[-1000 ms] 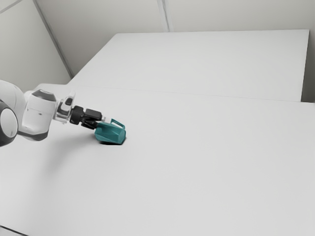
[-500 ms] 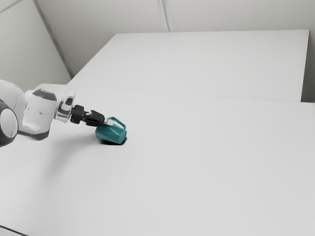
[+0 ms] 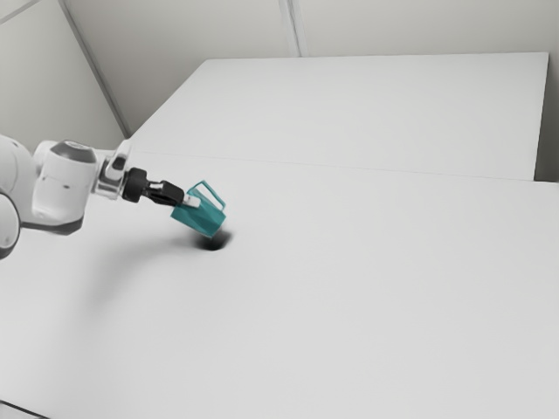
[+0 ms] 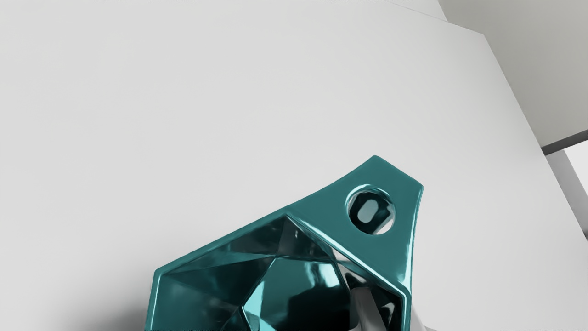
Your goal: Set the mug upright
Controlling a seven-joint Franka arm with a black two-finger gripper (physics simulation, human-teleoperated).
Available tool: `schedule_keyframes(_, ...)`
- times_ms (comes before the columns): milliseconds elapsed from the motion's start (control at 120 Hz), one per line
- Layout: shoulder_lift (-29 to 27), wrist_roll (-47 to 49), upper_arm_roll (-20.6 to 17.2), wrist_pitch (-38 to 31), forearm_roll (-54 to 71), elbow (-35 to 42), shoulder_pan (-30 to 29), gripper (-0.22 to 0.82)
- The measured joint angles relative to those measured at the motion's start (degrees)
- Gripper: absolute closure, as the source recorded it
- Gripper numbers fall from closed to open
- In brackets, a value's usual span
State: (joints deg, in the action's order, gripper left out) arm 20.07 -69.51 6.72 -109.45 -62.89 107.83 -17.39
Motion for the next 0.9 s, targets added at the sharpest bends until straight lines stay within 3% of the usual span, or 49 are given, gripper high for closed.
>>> schedule_keyframes(392, -7.12, 3.53, -0.72, -0.72, 15.77, 0.23, 3.66, 0.79)
schedule_keyframes(900, -18.59, 17.28, -2.21, -5.60, 39.67, 9.88, 9.51, 0.79)
